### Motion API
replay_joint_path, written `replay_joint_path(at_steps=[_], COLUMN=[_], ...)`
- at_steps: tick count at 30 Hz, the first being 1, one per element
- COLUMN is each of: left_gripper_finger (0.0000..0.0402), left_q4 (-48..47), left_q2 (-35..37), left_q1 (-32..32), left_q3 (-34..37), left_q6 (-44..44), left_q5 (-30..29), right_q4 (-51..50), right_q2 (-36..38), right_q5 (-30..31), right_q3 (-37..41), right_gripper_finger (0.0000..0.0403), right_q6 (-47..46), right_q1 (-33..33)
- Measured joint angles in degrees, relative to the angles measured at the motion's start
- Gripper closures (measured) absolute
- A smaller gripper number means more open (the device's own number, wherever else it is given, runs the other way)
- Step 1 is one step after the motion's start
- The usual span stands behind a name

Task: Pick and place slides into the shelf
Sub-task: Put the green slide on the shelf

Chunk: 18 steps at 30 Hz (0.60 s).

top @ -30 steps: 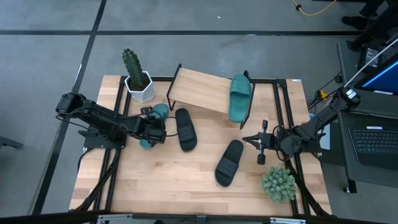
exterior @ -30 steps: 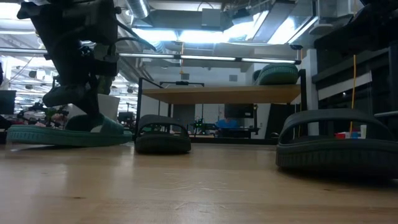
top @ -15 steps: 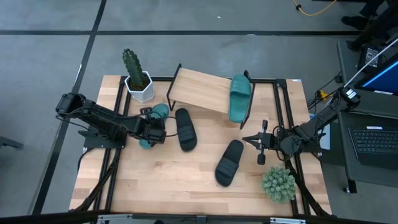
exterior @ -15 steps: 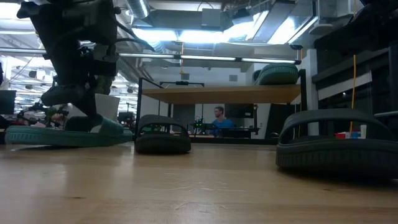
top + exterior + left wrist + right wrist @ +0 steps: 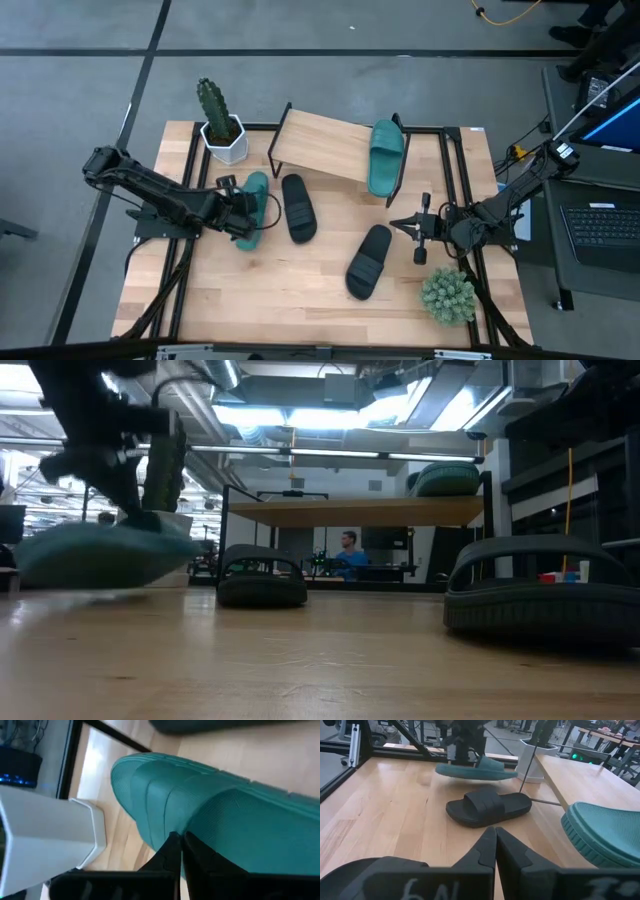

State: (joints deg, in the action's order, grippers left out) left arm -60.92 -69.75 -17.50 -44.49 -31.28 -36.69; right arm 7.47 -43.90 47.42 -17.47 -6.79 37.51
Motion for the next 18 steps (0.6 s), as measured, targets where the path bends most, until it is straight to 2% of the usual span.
replay_joint_path(at_steps=[9, 18], left_gripper_finger=[0.0401, 0.0401], left_q4=[-1.9, -2.8], left_q2=[3.5, 3.4], left_q1=[-5.7, -8.3], left_q3=[-6.5, -14.1], left_q6=[-0.1, 2.6], left_q5=[-2.2, -8.2], right_q4=[0.0, 0.1], right_q2=[0.0, 0.0], right_q5=[0.0, 0.0], right_q3=[0.0, 0.0], right_gripper_finger=[0.0392, 0.0392], right_q6=[0.1, 1.2], right_q1=[0.0, 0.0])
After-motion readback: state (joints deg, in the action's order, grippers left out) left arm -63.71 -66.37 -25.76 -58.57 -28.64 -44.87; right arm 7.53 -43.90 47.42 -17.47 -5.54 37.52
